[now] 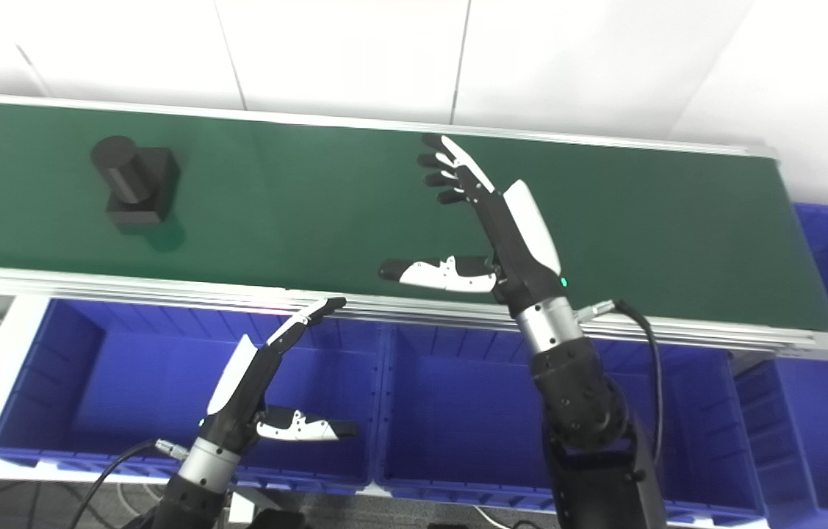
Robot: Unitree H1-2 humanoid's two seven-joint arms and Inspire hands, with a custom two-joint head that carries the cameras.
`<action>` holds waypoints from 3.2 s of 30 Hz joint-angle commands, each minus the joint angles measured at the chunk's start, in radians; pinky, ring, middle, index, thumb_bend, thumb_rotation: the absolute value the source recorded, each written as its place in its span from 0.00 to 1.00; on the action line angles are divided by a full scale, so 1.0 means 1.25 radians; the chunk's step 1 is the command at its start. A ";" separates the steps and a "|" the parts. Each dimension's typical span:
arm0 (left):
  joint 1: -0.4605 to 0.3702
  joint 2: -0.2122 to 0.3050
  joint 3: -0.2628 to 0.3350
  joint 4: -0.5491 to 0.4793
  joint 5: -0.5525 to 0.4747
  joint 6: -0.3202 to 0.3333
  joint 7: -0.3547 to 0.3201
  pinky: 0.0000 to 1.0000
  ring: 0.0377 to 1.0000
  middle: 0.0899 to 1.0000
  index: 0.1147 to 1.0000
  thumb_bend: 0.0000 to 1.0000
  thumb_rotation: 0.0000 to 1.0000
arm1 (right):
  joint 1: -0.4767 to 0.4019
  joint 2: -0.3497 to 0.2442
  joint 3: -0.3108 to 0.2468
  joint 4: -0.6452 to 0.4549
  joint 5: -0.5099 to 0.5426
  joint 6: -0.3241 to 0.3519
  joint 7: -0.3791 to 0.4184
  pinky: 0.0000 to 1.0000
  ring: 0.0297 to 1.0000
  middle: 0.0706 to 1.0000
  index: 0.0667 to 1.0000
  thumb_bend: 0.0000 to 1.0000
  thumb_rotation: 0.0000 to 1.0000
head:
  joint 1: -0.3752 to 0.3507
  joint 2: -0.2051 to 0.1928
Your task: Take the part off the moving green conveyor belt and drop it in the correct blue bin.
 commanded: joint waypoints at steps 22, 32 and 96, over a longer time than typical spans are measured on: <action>-0.110 0.047 -0.215 0.097 -0.017 -0.016 0.276 0.77 0.81 0.81 0.79 0.93 0.42 | -0.274 0.050 0.095 0.149 -0.086 0.094 0.068 0.67 0.79 0.87 0.93 0.85 0.46 | 0.016 -0.072; -0.118 0.045 -0.232 0.103 -0.038 -0.016 0.280 0.77 0.80 0.81 0.78 0.94 0.41 | -0.370 0.091 0.157 0.289 -0.136 0.114 0.073 0.64 0.79 0.88 0.93 0.86 0.50 | 0.007 -0.074; -0.076 0.045 -0.222 0.063 -0.035 -0.016 0.263 0.77 0.81 0.83 0.81 0.92 0.46 | -0.627 0.259 0.198 1.023 -0.137 -0.099 -0.244 0.46 0.52 0.54 0.69 0.57 0.00 | -0.057 -0.033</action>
